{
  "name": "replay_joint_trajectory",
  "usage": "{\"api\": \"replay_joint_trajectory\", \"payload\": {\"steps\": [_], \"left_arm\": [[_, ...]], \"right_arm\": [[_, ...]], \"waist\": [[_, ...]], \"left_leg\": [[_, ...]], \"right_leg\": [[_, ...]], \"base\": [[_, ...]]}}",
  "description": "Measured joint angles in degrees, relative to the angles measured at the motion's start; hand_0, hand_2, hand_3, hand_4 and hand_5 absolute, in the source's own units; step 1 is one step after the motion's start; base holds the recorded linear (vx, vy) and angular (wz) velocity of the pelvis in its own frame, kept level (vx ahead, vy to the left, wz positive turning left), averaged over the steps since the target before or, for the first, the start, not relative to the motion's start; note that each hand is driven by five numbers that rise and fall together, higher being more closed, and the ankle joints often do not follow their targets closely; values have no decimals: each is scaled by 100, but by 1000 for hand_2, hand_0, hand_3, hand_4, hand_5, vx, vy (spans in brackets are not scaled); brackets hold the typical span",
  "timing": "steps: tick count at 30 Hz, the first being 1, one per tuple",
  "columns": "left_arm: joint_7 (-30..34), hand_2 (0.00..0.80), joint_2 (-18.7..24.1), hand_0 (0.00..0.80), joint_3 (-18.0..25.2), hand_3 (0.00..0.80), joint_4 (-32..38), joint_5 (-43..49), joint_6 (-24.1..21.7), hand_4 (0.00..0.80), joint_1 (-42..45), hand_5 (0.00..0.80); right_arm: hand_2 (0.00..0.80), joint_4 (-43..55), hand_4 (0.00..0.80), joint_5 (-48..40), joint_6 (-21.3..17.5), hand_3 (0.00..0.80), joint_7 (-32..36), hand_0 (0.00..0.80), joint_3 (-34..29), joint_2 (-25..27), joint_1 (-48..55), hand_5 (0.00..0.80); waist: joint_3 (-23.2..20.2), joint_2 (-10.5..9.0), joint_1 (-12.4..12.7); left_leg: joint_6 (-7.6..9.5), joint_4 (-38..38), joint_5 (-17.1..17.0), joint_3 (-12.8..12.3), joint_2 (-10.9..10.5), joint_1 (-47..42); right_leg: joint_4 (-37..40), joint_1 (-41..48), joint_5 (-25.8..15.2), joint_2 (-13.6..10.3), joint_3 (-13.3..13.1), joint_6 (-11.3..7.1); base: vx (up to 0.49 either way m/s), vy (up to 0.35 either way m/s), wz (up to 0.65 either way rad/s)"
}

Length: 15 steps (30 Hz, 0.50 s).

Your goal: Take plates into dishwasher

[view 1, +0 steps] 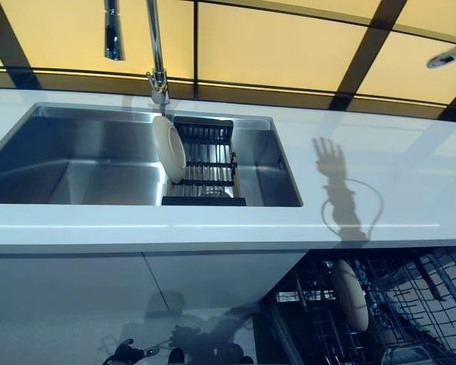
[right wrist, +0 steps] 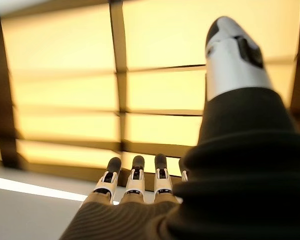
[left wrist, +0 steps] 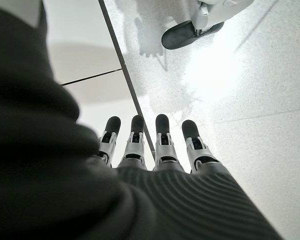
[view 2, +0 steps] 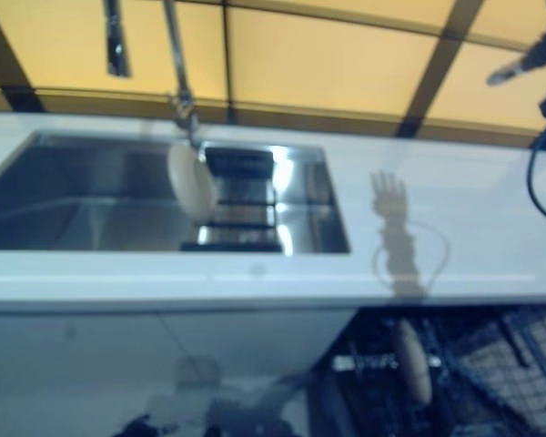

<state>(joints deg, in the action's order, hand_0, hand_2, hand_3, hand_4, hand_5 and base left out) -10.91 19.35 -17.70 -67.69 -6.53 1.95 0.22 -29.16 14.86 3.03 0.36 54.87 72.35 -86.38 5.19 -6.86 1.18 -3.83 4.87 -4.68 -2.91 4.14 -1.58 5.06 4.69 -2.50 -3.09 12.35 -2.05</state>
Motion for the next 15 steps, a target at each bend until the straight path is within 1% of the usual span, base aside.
{"api": "replay_joint_trajectory", "payload": {"steps": [1,3,6,7,8,9,10,12,15], "left_arm": [[-14,0,9,0,-48,0,6,-4,62,0,21,0],[-31,0,35,0,-135,0,33,-121,153,0,2,0],[-37,0,72,0,-135,0,103,-140,200,0,-21,0],[-37,0,95,0,-135,0,126,-162,226,0,-45,0],[-45,0,128,0,-133,0,126,-174,239,0,-119,0],[-47,0,153,0,-131,0,125,-175,240,0,-129,0],[-50,0,184,0,-130,0,123,-176,243,0,-134,0],[-79,0,236,0,-127,0,123,-177,244,0,-122,0],[-113,0,282,0,-126,0,124,-226,242,0,-134,0]], "right_arm": [[0,218,0,600,-198,0,-102,0,249,-103,-219,0],[0,594,0,1285,-371,0,-218,0,462,-253,-375,0],[0,909,0,1838,-526,0,-335,0,595,-416,-492,0],[0,1008,0,2060,-589,0,-390,0,680,-460,-557,0],[0,1158,0,2287,-678,0,-422,0,681,-468,-596,0],[0,1261,0,2438,-722,0,-424,0,682,-499,-611,0],[0,1362,0,2549,-770,0,-426,0,723,-520,-646,0],[0,1476,0,2684,-811,0,-404,0,939,-563,-767,0],[0,1558,0,2696,-862,0,-386,0,1140,-580,-968,0]], "waist": [[-48,-71,19],[-123,-176,150],[-162,-262,176],[-153,-297,249],[-114,-358,300],[-34,-353,344],[0,-400,368],[111,-383,479],[249,-400,486]], "left_leg": [[-5,1,-9,38,0,36],[-13,3,-14,83,1,163],[-10,-9,-81,217,-23,319],[-11,-8,-112,310,-38,405],[-15,-11,-160,351,-43,522],[-16,-10,-187,415,-51,584],[-16,-9,-206,471,-56,640],[-23,-10,-215,503,-56,734],[-30,-9,-262,609,-68,864]], "right_leg": [[2,-31,18,2,47,-8],[-2,-95,25,6,82,-5],[-14,-201,27,5,131,-7],[-13,-249,31,2,132,-13],[-13,-334,27,6,137,-13],[-14,-365,27,6,189,-18],[-14,-395,26,6,239,-20],[-14,-469,27,9,258,-23],[-15,-553,25,12,346,-25]], "base": [[2,-16,15],[-4,-19,11],[-28,-11,29],[-76,-13,31],[-86,-14,34],[-71,-10,30],[-53,-2,21],[-48,10,13],[-22,20,17]]}}
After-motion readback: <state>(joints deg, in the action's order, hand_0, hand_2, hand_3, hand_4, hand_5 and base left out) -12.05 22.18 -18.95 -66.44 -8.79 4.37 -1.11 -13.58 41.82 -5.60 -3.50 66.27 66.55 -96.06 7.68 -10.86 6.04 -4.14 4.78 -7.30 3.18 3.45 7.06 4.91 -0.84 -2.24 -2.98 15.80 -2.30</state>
